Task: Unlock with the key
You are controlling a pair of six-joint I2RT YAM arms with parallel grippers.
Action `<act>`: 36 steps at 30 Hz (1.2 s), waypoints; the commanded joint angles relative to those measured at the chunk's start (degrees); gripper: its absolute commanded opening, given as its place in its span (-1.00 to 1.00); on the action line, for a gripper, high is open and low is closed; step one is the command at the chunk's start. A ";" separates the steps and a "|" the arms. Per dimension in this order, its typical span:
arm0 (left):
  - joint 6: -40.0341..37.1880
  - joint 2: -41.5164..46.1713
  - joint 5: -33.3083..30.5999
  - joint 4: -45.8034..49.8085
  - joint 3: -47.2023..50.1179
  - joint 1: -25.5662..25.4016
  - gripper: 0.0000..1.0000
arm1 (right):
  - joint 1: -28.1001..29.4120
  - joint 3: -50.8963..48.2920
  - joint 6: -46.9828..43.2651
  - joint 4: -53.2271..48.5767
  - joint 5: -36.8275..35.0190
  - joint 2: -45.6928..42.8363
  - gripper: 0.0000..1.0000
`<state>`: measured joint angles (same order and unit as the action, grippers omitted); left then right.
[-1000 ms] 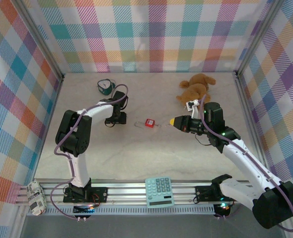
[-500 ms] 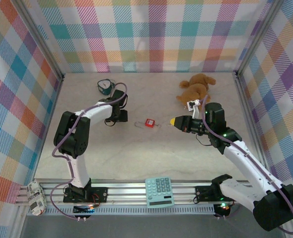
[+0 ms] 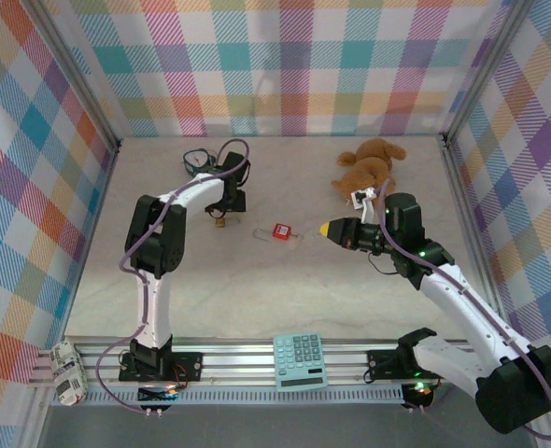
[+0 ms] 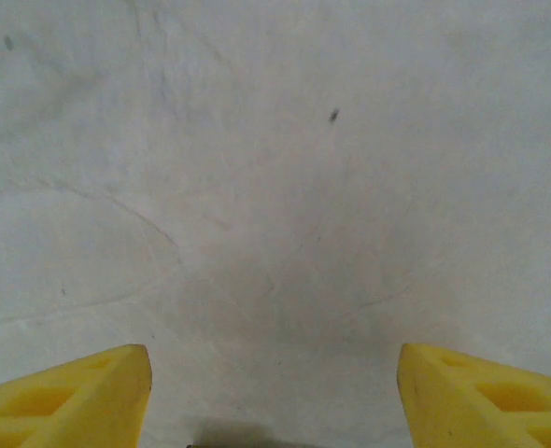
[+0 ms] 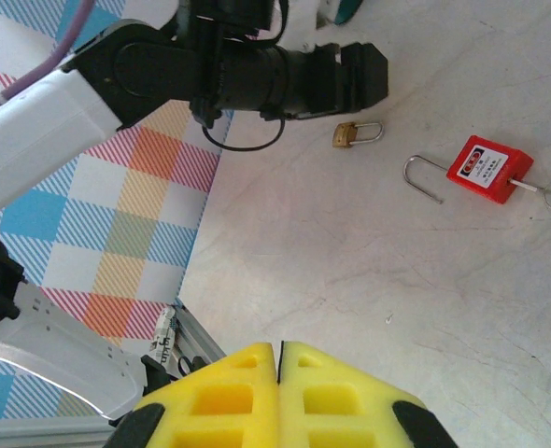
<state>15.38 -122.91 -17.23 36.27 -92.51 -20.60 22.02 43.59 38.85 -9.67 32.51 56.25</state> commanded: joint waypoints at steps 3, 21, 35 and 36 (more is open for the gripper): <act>-0.13 1.78 0.38 3.22 1.78 -0.23 0.36 | -0.36 1.85 -1.47 -1.19 0.36 -1.39 -0.94; -0.95 11.03 1.43 -0.57 13.66 -0.32 0.34 | -0.35 0.96 0.00 2.66 1.95 0.69 -0.94; -5.89 6.85 9.50 4.19 7.33 1.60 0.29 | -0.42 0.84 -0.77 -0.35 0.53 -2.09 -0.94; -6.65 6.73 10.56 5.30 6.77 1.98 0.29 | -0.44 0.79 -0.72 -0.35 0.53 -2.03 -0.94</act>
<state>11.64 -114.96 -10.00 36.77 -83.18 -20.01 22.02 43.62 38.50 -9.37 32.97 54.94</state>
